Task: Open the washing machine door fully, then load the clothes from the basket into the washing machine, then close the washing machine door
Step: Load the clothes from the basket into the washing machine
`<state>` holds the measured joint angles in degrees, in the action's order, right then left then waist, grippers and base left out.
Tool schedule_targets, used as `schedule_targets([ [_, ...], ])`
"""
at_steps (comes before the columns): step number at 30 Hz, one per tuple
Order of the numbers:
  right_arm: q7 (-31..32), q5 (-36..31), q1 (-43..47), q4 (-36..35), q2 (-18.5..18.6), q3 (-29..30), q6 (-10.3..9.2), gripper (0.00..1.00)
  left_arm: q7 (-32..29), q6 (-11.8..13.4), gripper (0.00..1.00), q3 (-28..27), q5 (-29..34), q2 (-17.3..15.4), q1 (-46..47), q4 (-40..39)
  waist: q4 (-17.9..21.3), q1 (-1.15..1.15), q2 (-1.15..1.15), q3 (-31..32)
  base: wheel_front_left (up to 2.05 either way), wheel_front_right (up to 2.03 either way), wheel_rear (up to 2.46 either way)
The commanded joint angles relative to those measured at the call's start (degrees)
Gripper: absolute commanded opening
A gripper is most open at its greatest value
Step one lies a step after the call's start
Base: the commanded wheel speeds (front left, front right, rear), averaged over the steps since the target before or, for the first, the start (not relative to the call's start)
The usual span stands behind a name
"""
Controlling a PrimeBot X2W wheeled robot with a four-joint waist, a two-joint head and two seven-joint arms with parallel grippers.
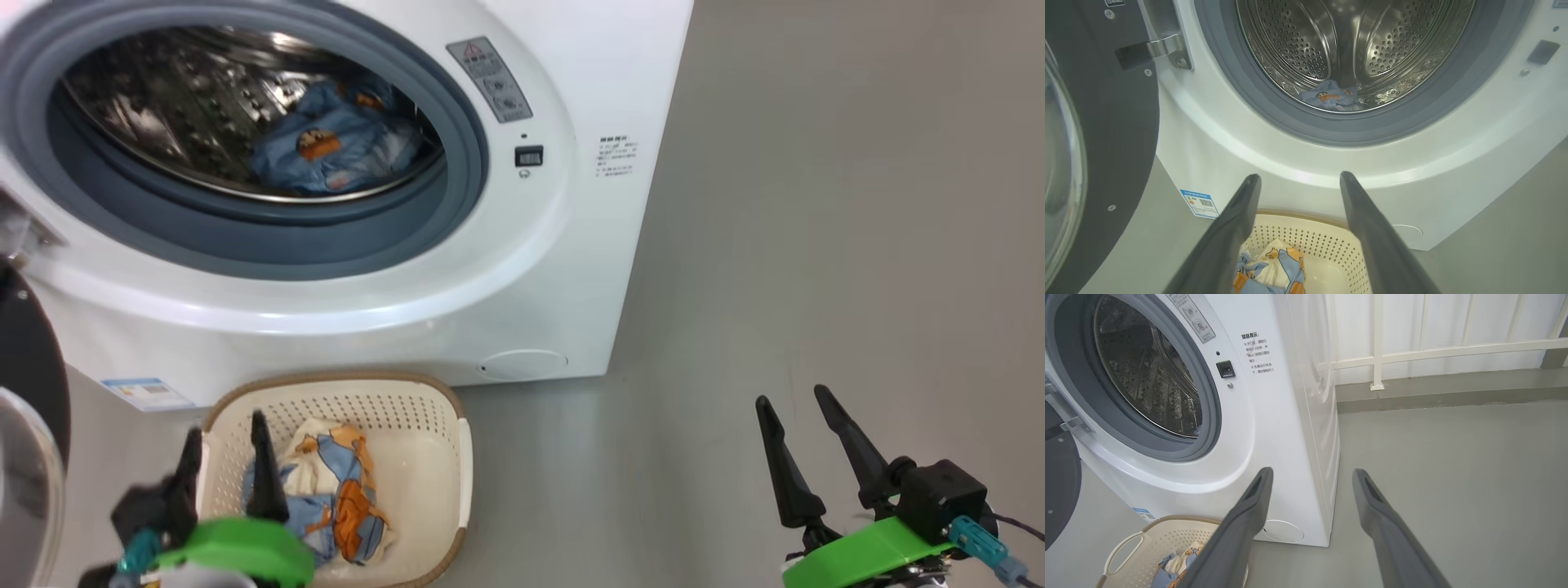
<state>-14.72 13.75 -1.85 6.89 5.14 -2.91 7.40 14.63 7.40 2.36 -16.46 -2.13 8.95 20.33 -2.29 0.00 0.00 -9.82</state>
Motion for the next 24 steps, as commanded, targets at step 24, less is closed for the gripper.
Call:
schedule_targets([
  [24, -0.3, -2.4, 9.1, -4.4, -0.5, 2.1, 0.09, 1.00, 0.4, 2.5, 1.00, 3.1, -3.4, -0.8, -18.6, -16.5, 1.3, 0.00, 0.00, 10.4, 0.00, 0.00, 0.00],
])
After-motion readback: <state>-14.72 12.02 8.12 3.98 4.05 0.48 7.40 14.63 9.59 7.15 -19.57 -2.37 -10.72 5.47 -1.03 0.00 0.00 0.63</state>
